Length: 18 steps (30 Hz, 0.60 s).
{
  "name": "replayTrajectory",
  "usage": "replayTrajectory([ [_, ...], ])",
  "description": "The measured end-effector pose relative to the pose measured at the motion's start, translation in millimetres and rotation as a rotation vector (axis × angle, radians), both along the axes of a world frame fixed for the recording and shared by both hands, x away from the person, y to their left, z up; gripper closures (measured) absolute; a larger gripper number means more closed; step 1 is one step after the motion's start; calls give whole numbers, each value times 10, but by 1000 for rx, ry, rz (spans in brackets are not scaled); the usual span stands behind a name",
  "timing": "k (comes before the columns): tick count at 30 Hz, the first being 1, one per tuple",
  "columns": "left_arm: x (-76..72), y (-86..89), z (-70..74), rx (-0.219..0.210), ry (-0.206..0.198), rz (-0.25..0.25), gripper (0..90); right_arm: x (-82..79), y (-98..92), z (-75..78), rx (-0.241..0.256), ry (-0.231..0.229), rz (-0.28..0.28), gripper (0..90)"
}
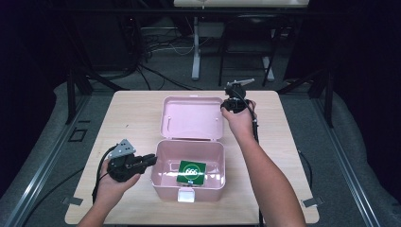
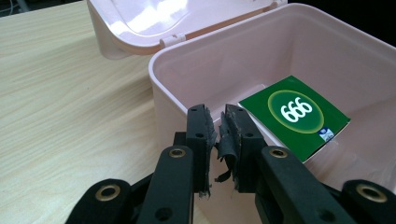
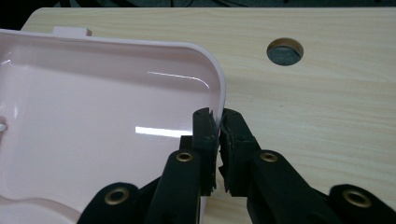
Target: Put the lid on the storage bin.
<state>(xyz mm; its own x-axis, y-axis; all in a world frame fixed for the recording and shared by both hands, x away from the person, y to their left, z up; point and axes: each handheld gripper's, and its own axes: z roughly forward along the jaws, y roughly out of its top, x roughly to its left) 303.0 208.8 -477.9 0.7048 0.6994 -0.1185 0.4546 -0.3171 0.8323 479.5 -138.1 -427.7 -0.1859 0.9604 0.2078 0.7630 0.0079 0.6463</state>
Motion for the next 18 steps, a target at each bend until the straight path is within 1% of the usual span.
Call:
replayTrajectory([
  [1, 0, 1, 1, 0, 1, -1, 803, -22, 7, 21, -7, -15, 3, 851],
  [2, 1, 2, 0, 0, 1, -1, 803, -22, 7, 21, -7, -15, 3, 851],
  [3, 1, 3, -1, -2, 2, -1, 802, -39, 10, 40, -8, -30, 6, 852],
  [6, 2, 4, -1, -2, 3, -1, 802, -59, 9, 63, -9, -42, 9, 853],
  [10, 6, 3, -2, -3, 3, 1, 802, -98, -7, 108, 5, -56, 17, 854],
  [12, 6, 2, -1, -2, 2, 2, 802, -125, -22, 141, 21, -62, 20, 855],
  [13, 5, 0, -1, -1, 1, 3, 802, -125, -22, 141, 21, -62, 20, 855],
  [14, 4, -1, -1, -2, 2, 3, 802, -149, -41, 171, 34, -62, 26, 857],
  [15, 4, -2, -1, -2, 1, 3, 802, -149, -41, 171, 34, -62, 26, 857],
  [16, 3, -2, -1, -1, 1, 4, 802, -175, -52, 201, 42, -71, 29, 859],
  [18, 3, -4, -1, -2, 0, 5, 802, -202, -55, 236, 42, -78, 35, 860],
])
